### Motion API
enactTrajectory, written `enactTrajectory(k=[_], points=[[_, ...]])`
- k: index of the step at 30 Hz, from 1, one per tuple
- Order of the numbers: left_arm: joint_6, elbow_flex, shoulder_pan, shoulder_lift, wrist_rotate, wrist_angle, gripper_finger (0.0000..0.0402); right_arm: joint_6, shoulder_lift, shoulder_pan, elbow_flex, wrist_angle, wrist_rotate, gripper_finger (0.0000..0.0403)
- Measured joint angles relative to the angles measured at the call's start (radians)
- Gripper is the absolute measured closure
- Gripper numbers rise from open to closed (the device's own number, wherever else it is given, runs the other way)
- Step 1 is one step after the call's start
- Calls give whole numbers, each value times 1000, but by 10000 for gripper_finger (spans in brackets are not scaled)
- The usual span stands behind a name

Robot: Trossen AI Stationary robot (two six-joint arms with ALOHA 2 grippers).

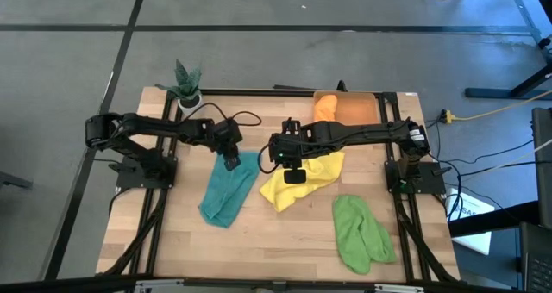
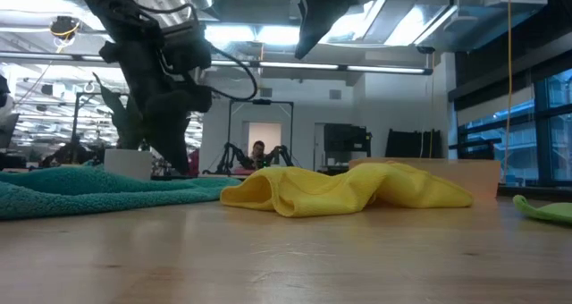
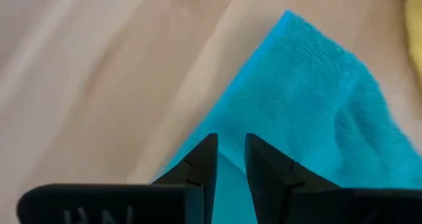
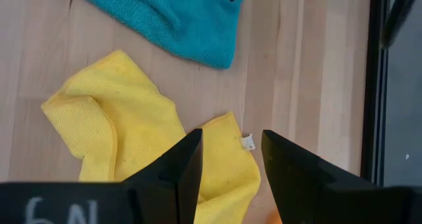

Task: Roll microfiber towels into tight, uniform cylinder then place into a basket
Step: Roll the blue microfiber towel

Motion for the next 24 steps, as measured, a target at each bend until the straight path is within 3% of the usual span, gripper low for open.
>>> enactTrajectory(k=[3, 20, 24], points=[[-44, 0, 11, 0, 39, -12, 333, 0, 0, 0, 0, 6, 0, 246], [-72, 0, 30, 4, 34, -12, 333, -1, 0, 0, 0, 15, -1, 246], [-72, 0, 30, 25, 97, -12, 333, -2, 0, 0, 0, 15, -8, 246]])
